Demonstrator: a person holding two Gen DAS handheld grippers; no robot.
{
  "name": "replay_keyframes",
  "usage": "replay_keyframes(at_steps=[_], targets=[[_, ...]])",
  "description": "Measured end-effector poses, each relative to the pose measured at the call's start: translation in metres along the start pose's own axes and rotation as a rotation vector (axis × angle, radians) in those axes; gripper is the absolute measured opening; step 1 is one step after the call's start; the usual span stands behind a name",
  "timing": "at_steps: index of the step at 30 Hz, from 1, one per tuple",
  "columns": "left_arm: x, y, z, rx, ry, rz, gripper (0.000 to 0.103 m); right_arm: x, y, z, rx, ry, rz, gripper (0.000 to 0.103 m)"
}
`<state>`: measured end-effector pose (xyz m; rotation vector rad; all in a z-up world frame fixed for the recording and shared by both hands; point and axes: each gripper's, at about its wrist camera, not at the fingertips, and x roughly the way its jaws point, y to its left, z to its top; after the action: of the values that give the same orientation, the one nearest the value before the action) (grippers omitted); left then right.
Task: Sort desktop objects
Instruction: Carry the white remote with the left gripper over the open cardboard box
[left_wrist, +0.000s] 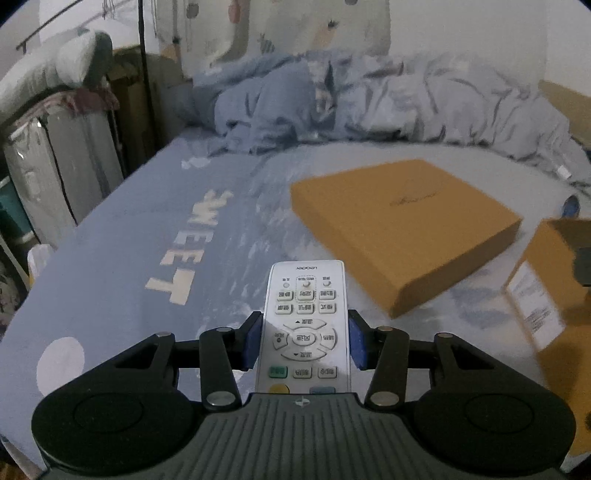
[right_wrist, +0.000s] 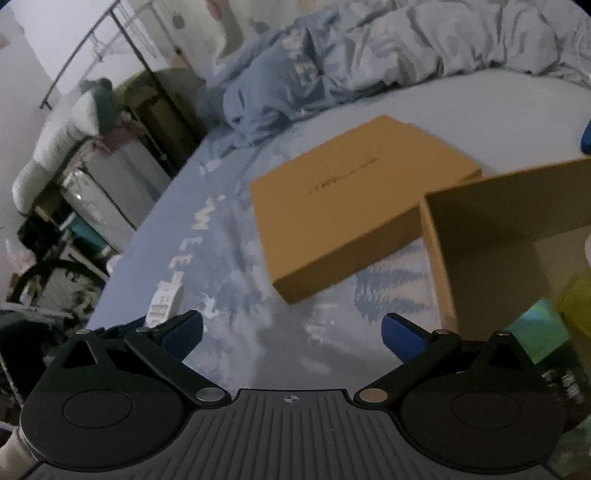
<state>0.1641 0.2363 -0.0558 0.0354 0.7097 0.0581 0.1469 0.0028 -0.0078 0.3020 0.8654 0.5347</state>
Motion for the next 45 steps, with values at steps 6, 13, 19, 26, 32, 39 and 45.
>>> replay_keyframes(at_steps=[6, 13, 19, 26, 32, 39, 45], targets=[[-0.037, -0.031, 0.02, 0.022, -0.056, -0.013, 0.049, -0.037, -0.014, 0.01, 0.018, -0.057, -0.002, 0.103], [-0.074, -0.071, 0.038, 0.036, -0.114, -0.058, 0.049, -0.082, -0.045, 0.019, 0.058, -0.121, -0.015, 0.103], [-0.09, -0.109, 0.046, 0.059, -0.151, -0.098, 0.049, -0.121, -0.078, 0.023, 0.085, -0.169, -0.037, 0.103], [-0.098, -0.156, 0.045, 0.104, -0.155, -0.159, 0.048, -0.162, -0.125, 0.025, 0.108, -0.208, -0.08, 0.103], [-0.093, -0.195, 0.042, 0.123, -0.139, -0.211, 0.048, -0.186, -0.167, 0.024, 0.167, -0.236, -0.122, 0.103], [-0.081, -0.234, 0.039, 0.145, -0.111, -0.268, 0.048, -0.203, -0.206, 0.019, 0.208, -0.255, -0.159, 0.103], [-0.072, -0.261, 0.035, 0.156, -0.084, -0.306, 0.048, -0.209, -0.231, 0.017, 0.235, -0.25, -0.187, 0.103]])
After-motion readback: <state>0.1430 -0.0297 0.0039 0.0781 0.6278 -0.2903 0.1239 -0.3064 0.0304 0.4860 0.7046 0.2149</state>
